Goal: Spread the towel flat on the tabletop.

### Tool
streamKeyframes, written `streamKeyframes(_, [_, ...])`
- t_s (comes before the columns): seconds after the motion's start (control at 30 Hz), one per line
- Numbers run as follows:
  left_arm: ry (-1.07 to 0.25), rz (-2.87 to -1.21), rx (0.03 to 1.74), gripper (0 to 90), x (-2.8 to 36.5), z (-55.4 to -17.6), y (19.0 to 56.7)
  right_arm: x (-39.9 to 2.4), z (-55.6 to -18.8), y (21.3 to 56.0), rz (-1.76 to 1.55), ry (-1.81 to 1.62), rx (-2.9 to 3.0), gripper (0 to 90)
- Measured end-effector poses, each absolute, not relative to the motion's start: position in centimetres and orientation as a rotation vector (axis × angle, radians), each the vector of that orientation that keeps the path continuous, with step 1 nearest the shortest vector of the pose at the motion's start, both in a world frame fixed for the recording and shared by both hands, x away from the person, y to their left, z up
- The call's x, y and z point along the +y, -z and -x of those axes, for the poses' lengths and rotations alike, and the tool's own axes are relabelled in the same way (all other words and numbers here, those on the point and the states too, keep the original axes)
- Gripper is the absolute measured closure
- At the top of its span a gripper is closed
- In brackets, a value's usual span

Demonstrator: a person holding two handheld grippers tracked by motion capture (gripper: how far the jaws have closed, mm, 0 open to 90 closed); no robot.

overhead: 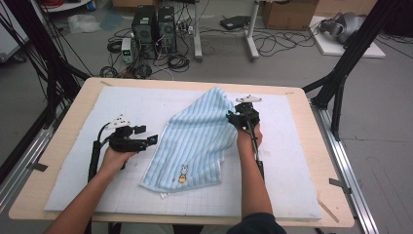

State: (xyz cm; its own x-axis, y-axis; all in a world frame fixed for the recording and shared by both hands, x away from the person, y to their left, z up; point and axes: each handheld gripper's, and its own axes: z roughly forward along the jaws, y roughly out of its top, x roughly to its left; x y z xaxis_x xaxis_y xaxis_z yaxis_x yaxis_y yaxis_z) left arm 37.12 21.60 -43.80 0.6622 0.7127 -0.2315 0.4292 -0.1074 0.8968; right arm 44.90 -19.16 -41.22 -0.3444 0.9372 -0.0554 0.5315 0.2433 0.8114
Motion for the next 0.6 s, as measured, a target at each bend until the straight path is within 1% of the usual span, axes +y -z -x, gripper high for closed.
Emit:
streamKeyframes(0.07, [-0.307, -1.736, 0.926, 23.9, 21.6, -37.1, 43.8, -19.5, -43.9, 40.9, -1.311, -0.99, 1.996, 48.2])
streamKeyframes(0.1, [-0.31, -1.734, 0.926, 23.9, 21.6, -37.1, 43.8, -19.5, -43.9, 40.9, -1.311, -0.99, 1.996, 48.2])
streamKeyframes(0.2, [-0.303, -1.732, 0.917, 25.1, 21.7, -37.1, 43.8, -20.6, -41.3, 40.5, -1.264, -1.018, 2.013, 48.2])
streamKeyframes(0.23, [-0.304, -1.731, 0.914, 25.1, 21.8, -37.1, 43.8, -20.6, -41.3, 40.5, -1.264, -1.018, 2.013, 48.2])
streamKeyframes(0.27, [-0.306, -1.727, 0.912, 25.2, 21.8, -37.0, 43.8, -21.0, -40.5, 40.6, -1.252, -1.033, 2.024, 48.4])
streamKeyframes(0.3, [-0.31, -1.725, 0.915, 25.2, 21.9, -37.0, 43.8, -21.4, -38.9, 40.9, -1.23, -1.031, 2.056, 47.3])
streamKeyframes(0.33, [-0.312, -1.725, 0.915, 25.3, 21.9, -36.9, 43.8, -21.6, -38.1, 41.0, -1.22, -1.026, 2.079, 47.3])
streamKeyframes(0.37, [-0.317, -1.726, 0.914, 25.3, 22.0, -36.8, 43.7, -21.6, -38.1, 41.0, -1.22, -1.026, 2.079, 47.3])
streamKeyframes(0.4, [-0.32, -1.727, 0.916, 25.4, 22.0, -36.7, 43.8, -21.9, -36.6, 41.5, -1.19, -0.999, 2.108, 47.6])
streamKeyframes(0.43, [-0.321, -1.729, 0.92, 25.4, 22.1, -36.5, 43.8, -21.9, -36.6, 41.5, -1.19, -0.999, 2.108, 47.6])
streamKeyframes(0.53, [-0.332, -1.723, 0.929, 25.4, 22.3, -35.9, 43.9, -22.0, -34.3, 42.2, -1.171, -1.035, 2.145, 48.9])
streamKeyframes(0.57, [-0.334, -1.725, 0.93, 25.6, 22.3, -35.6, 43.9, -21.6, -33.0, 42.7, -1.161, -1.081, 2.183, 49.8])
streamKeyframes(0.6, [-0.333, -1.731, 0.929, 25.6, 22.3, -35.3, 43.9, -21.3, -32.4, 43.0, -1.147, -1.108, 2.203, 49.9])
